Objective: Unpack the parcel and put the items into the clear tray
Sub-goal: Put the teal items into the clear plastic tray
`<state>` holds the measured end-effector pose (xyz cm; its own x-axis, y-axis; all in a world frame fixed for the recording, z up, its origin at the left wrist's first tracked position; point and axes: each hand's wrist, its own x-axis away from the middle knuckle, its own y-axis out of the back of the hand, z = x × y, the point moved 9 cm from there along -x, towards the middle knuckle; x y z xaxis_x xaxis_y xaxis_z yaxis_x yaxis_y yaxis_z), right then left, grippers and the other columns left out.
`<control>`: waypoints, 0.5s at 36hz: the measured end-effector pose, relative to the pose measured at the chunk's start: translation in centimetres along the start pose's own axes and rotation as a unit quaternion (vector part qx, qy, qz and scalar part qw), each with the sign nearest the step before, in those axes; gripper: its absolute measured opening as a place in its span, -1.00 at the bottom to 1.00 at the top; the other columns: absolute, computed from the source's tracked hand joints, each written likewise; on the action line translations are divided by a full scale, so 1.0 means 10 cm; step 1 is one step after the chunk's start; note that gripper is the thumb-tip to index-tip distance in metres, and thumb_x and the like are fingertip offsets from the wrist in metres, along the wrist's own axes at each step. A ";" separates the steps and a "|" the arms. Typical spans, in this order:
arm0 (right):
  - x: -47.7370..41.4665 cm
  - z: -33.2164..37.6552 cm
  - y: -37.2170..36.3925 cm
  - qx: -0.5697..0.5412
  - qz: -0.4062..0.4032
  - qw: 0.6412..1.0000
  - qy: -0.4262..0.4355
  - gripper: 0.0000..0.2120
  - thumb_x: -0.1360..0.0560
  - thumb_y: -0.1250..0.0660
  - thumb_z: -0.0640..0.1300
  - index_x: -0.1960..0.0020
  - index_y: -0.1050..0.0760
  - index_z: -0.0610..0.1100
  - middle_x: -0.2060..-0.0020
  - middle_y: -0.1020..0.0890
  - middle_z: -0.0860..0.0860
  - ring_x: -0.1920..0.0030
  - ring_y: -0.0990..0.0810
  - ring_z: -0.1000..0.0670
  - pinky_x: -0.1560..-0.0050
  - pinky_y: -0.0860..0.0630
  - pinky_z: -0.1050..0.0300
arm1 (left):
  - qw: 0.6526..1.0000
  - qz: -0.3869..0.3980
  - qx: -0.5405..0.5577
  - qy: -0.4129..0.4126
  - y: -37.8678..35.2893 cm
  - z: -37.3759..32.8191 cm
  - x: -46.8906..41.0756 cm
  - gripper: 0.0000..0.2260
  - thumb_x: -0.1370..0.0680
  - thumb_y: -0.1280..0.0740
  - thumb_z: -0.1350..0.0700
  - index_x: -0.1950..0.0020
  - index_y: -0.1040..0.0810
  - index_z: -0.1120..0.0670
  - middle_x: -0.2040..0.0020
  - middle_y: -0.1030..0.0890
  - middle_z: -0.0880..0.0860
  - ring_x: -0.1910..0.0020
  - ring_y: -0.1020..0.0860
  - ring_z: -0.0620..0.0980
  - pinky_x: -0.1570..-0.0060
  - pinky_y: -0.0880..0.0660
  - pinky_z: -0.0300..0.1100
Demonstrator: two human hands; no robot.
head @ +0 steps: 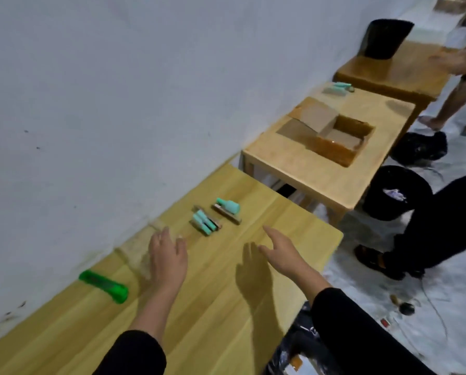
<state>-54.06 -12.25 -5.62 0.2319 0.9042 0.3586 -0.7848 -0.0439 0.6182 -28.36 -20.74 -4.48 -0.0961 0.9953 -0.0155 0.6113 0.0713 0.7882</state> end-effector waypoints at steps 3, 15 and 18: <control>-0.37 0.19 -0.19 0.029 0.020 0.999 0.017 -0.41 -0.56 -0.22 -0.08 -0.50 -0.06 -0.12 -0.50 -0.18 -0.07 -0.49 -0.14 -0.04 -0.44 -0.13 0.11 | 0.994 -0.057 -0.020 0.092 0.22 0.60 -0.17 -0.54 -0.56 -0.21 0.11 -0.40 -0.26 0.29 -0.42 -0.27 0.32 -0.40 -0.25 0.27 -0.39 -0.18 0.08; -1.50 0.45 -0.67 0.127 0.018 0.990 0.050 -0.22 -0.52 -0.25 0.06 -0.50 0.12 -0.22 -0.51 0.05 -0.19 -0.52 0.06 -0.16 -0.50 -0.02 -0.01 | 0.984 -0.074 0.076 0.141 -0.12 1.37 -0.37 -0.47 -0.61 -0.12 0.18 -0.52 0.03 0.17 -0.48 -0.19 0.28 -0.46 -0.20 0.23 -0.45 -0.15 0.05; -1.54 0.52 -0.79 0.142 0.001 0.988 0.060 -0.19 -0.52 -0.21 0.14 -0.50 0.15 -0.22 -0.51 0.05 -0.20 -0.51 0.06 -0.17 -0.50 -0.05 -0.05 | 0.981 -0.097 0.079 0.149 -0.15 1.39 -0.36 -0.50 -0.61 -0.09 0.25 -0.51 0.01 0.21 -0.49 -0.15 0.25 -0.47 -0.19 0.19 -0.40 -0.13 -0.13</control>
<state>-48.41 -28.06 -12.41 0.1481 0.9469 0.2853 -0.5889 -0.1473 0.7947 -18.07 -23.54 -14.15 -0.4333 0.9002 0.0438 0.6704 0.2895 0.6832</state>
